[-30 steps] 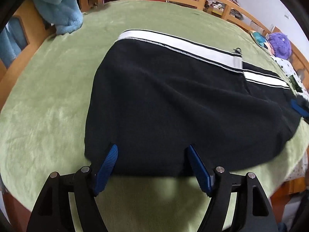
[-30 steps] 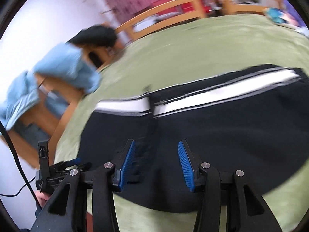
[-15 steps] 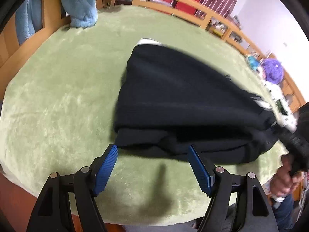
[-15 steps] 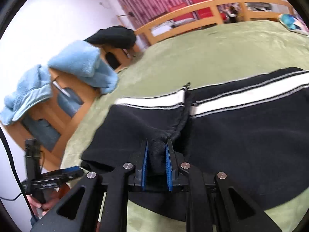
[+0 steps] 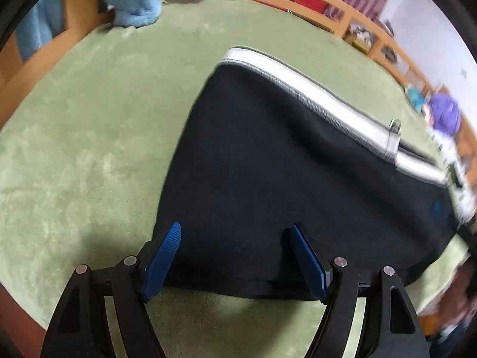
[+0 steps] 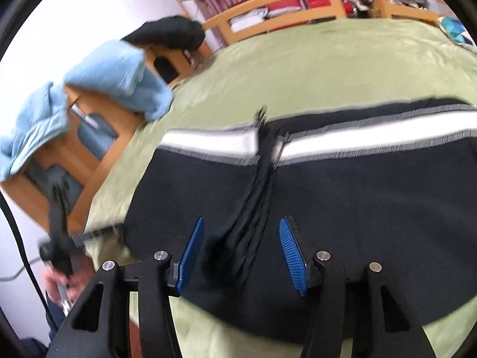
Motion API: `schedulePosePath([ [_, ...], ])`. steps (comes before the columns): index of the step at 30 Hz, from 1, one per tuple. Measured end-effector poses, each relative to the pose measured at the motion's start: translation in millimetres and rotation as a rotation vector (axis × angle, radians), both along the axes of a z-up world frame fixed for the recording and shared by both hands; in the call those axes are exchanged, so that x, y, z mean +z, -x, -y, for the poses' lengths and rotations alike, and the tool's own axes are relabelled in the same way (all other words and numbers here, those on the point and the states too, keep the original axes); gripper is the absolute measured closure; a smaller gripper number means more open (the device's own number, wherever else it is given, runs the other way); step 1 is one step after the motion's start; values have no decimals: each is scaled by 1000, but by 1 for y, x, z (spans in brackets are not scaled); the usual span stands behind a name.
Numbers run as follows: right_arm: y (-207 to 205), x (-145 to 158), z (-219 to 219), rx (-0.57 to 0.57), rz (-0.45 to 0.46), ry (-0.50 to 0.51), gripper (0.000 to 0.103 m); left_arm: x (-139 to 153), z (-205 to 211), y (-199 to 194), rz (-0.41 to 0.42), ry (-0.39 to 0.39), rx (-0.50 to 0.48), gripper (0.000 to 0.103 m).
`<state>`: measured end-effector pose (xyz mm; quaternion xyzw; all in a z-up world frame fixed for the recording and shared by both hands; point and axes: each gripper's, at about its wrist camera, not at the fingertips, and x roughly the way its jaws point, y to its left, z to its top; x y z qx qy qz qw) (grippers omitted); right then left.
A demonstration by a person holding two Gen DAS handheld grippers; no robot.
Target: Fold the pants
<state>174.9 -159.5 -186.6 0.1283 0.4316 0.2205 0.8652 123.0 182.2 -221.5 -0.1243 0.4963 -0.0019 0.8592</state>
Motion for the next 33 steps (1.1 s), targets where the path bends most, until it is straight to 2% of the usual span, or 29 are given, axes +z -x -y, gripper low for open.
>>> schedulePosePath([
  [2, -18, 5, -3, 0, 16, -9, 52, 1, 8, 1, -2, -27, -27, 22],
  [4, -35, 1, -12, 13, 14, 9, 62, 1, 7, 0, -9, -22, -28, 21],
  [5, -42, 0, -13, 29, 13, 12, 64, 1, 5, -1, -13, -8, -29, 21],
  [8, -67, -11, -32, 53, -4, 42, 65, 1, -1, -2, -16, 44, -30, 19],
  [12, -106, -31, -46, 40, -59, 65, 65, 3, -2, -6, -19, 52, -28, 18],
  [13, -109, -32, -46, 42, -59, 62, 70, 3, -1, -7, -22, 47, -31, 17],
  [15, -117, -30, -53, 92, -66, 69, 96, 3, 3, -9, -28, 30, -36, 16],
  [16, -120, -27, -55, 123, -68, 89, 96, 3, 4, -11, -34, 20, -39, 16],
  [17, -122, -19, -53, 109, -23, 116, 96, 4, 6, -12, -37, 15, -40, 16],
  [19, -128, -6, -38, 78, 20, 35, 96, 6, 7, -14, -37, 9, -48, 16],
  [20, -135, -3, -27, 50, 6, -29, 96, 6, 7, -15, -36, 6, -58, 16],
  [22, -147, -8, -18, 16, -36, -80, 96, 8, 5, -16, -36, 8, -62, 16],
  [24, -154, -22, -25, 11, -74, -18, 96, 13, 4, -15, -29, 17, -57, 16],
  [26, -154, -36, -31, 27, -121, 32, 95, 23, -1, -13, 13, 33, -48, 16],
  [29, -142, -28, -23, 37, -153, -9, 86, 26, -6, -11, 46, 17, -17, 16],
  [31, -123, -17, -10, 23, -165, -83, 65, 23, -16, -10, 51, 2, 42, 16],
  [33, -98, -8, -4, 50, -139, -142, 56, 18, -25, -5, 50, 51, 60, 16],
])
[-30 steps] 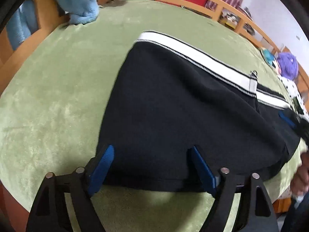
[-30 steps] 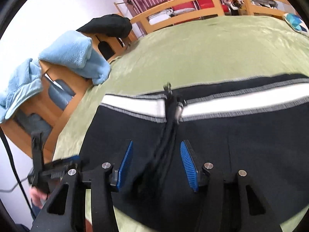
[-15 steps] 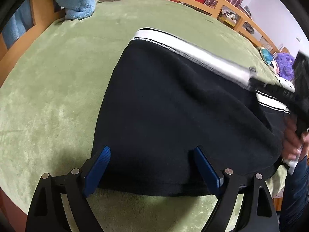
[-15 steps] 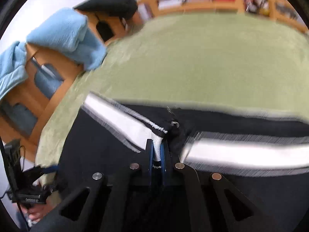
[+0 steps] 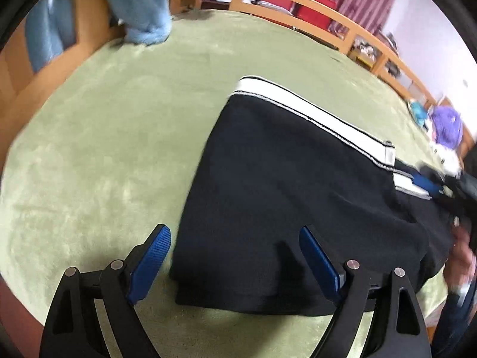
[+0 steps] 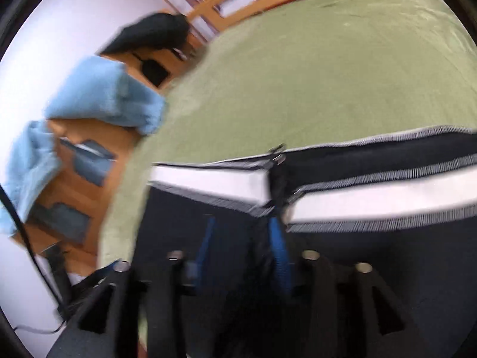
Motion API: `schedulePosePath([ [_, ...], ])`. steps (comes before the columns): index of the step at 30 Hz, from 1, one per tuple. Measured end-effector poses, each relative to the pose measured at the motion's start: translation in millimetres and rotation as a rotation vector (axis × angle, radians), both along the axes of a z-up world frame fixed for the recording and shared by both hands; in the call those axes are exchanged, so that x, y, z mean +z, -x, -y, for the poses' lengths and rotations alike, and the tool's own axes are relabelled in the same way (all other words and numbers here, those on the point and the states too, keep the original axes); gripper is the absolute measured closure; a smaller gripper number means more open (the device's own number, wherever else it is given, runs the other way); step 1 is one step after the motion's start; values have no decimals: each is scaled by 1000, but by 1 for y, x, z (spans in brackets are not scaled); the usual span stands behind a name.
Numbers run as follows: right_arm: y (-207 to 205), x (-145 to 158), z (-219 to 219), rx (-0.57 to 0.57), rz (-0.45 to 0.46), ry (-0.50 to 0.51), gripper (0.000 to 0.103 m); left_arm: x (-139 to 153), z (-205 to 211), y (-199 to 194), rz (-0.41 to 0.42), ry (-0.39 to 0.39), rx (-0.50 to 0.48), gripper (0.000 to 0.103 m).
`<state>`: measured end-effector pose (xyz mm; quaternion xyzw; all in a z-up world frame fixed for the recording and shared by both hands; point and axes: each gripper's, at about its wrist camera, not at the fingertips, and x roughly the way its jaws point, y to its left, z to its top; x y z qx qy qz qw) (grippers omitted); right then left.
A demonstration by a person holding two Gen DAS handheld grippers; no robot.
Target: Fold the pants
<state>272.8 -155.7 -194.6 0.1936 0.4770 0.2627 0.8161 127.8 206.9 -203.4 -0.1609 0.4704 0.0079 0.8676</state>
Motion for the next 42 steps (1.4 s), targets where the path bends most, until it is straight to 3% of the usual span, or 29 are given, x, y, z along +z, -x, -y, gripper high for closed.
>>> schedulePosePath([
  [5, 65, -6, -24, 97, 87, 163, 55, -19, -26, 12, 15, 152, 56, 16],
  [7, 76, -28, -34, 114, 56, 231, 55, -29, -33, 15, 20, 221, 75, 16],
  [9, 83, -51, -32, 71, 1, 236, 55, -39, -38, 18, 35, 287, 85, 16],
  [15, 95, -32, -9, -7, 2, 108, 55, -45, -25, 18, 73, 283, 44, 17],
  [17, 99, -28, -1, -27, 7, 129, 55, -44, -16, 10, 71, 273, 40, 20],
  [21, 107, -17, 11, -100, 29, 206, 56, -39, -13, 9, 57, 230, 88, 44],
  [22, 110, -15, 19, -122, 36, 204, 56, -36, -15, 10, 60, 236, 94, 60],
  [23, 115, -14, 31, -148, 36, 196, 56, -30, -14, 12, 78, 224, 76, 75],
  [25, 121, -13, 52, -197, 24, 145, 56, -11, -7, 16, 116, 142, 24, 80],
  [27, 123, -12, 65, -231, 16, 142, 63, 14, 0, 19, 142, 125, 9, 81],
  [29, 127, -7, 81, -279, 37, 170, 64, 42, 9, 18, 178, 137, -16, 82],
  [32, 134, 2, 111, -345, 73, 185, 64, 88, 38, 18, 250, 76, -88, 82],
  [38, 150, 13, 180, -435, 97, 135, 62, 186, 155, 11, 389, -42, -301, 83],
  [42, 173, 17, 236, -525, 102, 127, 59, 222, 241, 0, 422, -56, -446, 83],
])
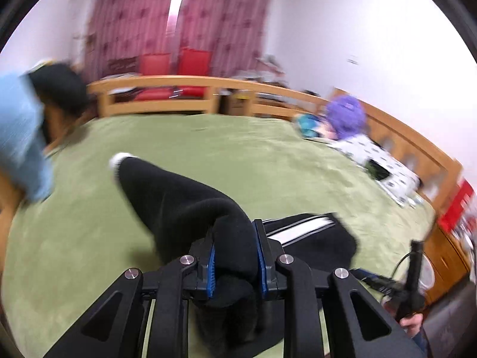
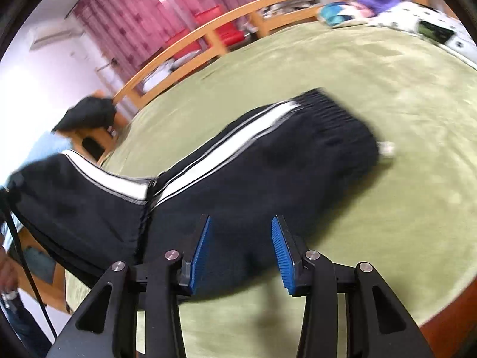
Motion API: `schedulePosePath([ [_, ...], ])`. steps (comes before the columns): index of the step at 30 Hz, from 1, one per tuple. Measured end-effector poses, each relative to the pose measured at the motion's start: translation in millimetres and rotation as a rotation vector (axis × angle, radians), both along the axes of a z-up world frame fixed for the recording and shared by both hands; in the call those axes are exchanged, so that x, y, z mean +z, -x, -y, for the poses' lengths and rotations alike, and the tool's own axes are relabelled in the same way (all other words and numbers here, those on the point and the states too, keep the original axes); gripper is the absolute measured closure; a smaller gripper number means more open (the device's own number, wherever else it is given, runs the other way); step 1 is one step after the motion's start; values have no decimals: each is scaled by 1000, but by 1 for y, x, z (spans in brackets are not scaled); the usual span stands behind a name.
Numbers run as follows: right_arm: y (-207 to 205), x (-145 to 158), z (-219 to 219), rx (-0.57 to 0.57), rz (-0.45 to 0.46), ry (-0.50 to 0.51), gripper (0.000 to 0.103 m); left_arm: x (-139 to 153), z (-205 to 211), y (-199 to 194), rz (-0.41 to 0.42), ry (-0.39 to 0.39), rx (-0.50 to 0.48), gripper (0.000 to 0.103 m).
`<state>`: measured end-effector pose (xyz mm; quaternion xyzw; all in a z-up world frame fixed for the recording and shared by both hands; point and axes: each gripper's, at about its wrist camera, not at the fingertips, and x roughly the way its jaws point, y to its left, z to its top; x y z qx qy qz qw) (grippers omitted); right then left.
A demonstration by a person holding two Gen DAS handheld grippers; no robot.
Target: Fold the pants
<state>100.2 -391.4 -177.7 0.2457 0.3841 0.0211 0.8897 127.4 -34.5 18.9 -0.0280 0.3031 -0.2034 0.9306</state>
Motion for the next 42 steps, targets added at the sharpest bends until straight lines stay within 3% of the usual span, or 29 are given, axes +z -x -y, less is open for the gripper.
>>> schedulePosePath([
  [6, 40, -9, 65, -112, -35, 10, 55, 9, 155, -17, -28, -3, -235, 82],
  [9, 51, -20, 89, -143, -67, -1, 54, 0, 204, -18, -65, 34, -359, 71],
  [11, 50, -25, 98, -152, -79, -21, 54, -8, 216, -17, -61, 21, -360, 51],
  [14, 45, -28, 104, -159, -65, -46, 54, -23, 212, -18, -53, -34, -328, 48],
  [20, 19, -14, 103, -94, 45, -130, 51, -76, 161, -35, -181, -83, -181, 46],
  [24, -10, -1, 94, -68, 109, -155, 35, -115, 118, -46, -278, -83, -81, 44],
  [26, -29, -4, 89, -75, 77, -108, 35, -135, 95, -48, -338, -74, -29, 44],
  [27, -41, -10, 85, -85, 24, -66, 41, -144, 87, -49, -364, -69, -17, 44],
  [28, -47, -12, 82, -81, 7, -48, 75, -150, 81, -49, -379, -62, -7, 44],
  [29, -49, -14, 80, -70, 10, -33, 84, -156, 73, -47, -389, -54, 3, 44],
  [32, -24, 3, 81, -57, 201, -45, 86, -165, 62, -43, -393, -33, 4, 44],
  [34, -9, 10, 81, -100, 251, 1, 87, -169, 59, -42, -400, -6, 2, 44],
  [36, -8, -1, 87, -146, 210, 13, 87, -173, 58, -43, -409, 32, -15, 44],
  [38, -15, -36, 100, -177, 100, -26, 86, -179, 58, -44, -432, 69, -41, 43],
  [41, -13, -66, 112, -206, 35, -135, 74, -187, 61, -44, -476, 114, -74, 40],
  [42, -10, -65, 111, -210, 32, -115, 61, -192, 64, -41, -499, 131, -94, 40],
])
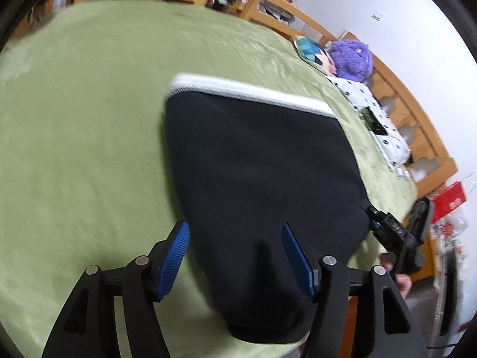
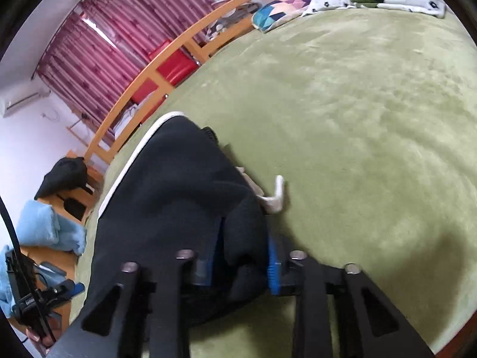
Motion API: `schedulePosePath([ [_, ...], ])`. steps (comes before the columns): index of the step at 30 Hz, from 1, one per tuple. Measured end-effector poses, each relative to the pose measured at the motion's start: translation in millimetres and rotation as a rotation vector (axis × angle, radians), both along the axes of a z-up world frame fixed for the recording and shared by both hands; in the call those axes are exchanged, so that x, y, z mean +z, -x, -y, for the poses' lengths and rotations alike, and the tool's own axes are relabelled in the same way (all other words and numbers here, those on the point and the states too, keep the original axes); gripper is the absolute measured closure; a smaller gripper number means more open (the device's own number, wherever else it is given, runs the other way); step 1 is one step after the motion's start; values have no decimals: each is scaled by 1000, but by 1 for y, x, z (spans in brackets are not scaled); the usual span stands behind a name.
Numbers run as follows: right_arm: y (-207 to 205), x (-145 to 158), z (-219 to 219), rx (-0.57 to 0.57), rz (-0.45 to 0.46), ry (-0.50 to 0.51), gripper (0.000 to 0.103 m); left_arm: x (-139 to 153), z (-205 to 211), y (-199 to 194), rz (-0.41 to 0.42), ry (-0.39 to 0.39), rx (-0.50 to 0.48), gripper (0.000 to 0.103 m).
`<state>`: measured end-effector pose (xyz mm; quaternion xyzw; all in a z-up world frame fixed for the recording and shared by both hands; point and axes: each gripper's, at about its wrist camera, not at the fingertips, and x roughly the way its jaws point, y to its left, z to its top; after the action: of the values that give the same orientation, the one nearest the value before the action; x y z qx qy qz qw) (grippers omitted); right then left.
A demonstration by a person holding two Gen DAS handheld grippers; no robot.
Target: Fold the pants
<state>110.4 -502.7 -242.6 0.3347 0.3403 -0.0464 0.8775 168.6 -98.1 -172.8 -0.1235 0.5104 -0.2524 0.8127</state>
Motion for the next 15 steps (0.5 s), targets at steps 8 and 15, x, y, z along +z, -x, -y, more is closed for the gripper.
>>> schedulePosePath([
  [8, 22, 37, -2, 2, 15, 131, 50, -57, 35, 36, -84, -91, -46, 31],
  [15, 3, 11, -13, 77, -142, 210, 50, -31, 24, 38, -54, -80, -94, 32],
])
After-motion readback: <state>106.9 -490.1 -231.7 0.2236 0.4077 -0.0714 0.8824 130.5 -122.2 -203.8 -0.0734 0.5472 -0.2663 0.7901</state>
